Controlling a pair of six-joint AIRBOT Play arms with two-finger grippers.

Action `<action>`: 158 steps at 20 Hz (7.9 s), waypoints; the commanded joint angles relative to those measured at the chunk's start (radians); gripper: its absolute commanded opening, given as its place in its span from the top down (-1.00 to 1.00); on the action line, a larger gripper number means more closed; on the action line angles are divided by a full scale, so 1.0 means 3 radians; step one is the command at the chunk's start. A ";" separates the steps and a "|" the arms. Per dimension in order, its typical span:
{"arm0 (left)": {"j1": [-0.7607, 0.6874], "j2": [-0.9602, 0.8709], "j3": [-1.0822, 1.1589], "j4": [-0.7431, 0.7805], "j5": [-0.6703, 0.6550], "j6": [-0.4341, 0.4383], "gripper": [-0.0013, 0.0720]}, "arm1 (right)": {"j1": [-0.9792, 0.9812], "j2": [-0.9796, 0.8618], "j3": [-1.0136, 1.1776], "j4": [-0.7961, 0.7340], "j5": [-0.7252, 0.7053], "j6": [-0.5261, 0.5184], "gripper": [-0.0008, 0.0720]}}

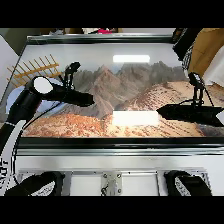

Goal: Fold the clothes and pants, and hang the long-sleeved shirts on hangers.

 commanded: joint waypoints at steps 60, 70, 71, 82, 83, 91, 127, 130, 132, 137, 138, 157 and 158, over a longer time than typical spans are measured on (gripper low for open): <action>-0.1606 -0.0893 0.2331 0.1401 0.0450 -0.0539 0.95 | -0.0973 -0.0005 0.0420 -0.0069 -0.0399 -0.0202 0.91; -0.0333 -0.1134 0.1586 0.1389 0.0470 -0.1253 -0.91 | -0.0969 -0.0062 0.0418 -0.0066 -0.0095 -0.0201 -0.77; -0.0123 -0.1170 0.1433 0.1389 0.0562 -0.1359 -0.91 | -0.0965 -0.0108 0.0417 -0.0066 -0.0009 -0.0201 -0.77; 0.0767 -0.2532 0.1848 0.0285 0.0801 -0.1280 -0.91 | -0.0092 -0.0858 -0.0333 -0.0070 -0.0249 -0.0006 -0.47; 0.0763 -0.2647 0.1981 0.0282 0.0735 -0.1282 -0.91 | -0.0005 -0.0982 -0.0338 -0.0069 -0.0314 0.0048 -0.47; 0.0482 -0.3197 0.2682 0.0278 0.0544 -0.1282 -0.91 | 0.0525 -0.1634 -0.0338 -0.0067 -0.0675 0.0181 -0.47; 0.0275 0.1207 0.2466 0.0296 0.0454 -0.0526 0.95 | 0.0505 0.0535 0.1963 -0.1273 0.0305 0.1062 0.92; 0.0333 0.1492 0.1766 0.0488 0.0415 -0.0881 0.95 | 0.0505 0.0395 0.1878 -0.1104 0.0754 0.1190 0.92; 0.0426 0.1634 0.1157 0.0680 0.0366 -0.1085 0.95 | 0.0506 0.0205 0.1665 -0.0928 0.0931 0.1183 0.92; 0.0673 0.1755 -0.0360 0.0699 0.0413 -0.1207 0.95 | 0.0502 -0.0649 0.0806 -0.0891 0.0111 0.0757 0.67; 0.0660 0.1750 -0.0608 0.0699 0.0487 -0.1207 0.95 | 0.0502 -0.0893 0.0765 -0.0899 -0.0118 0.0703 -0.12; 0.0786 0.0867 -0.1380 0.0731 0.0963 -0.1104 0.95 | 0.0759 -0.1320 -0.0936 0.0729 -0.1497 0.1094 -0.62; 0.0786 0.0867 -0.1380 0.0731 0.0968 -0.1104 0.95 | 0.0835 -0.1383 -0.0936 0.0814 -0.1591 0.1055 -0.62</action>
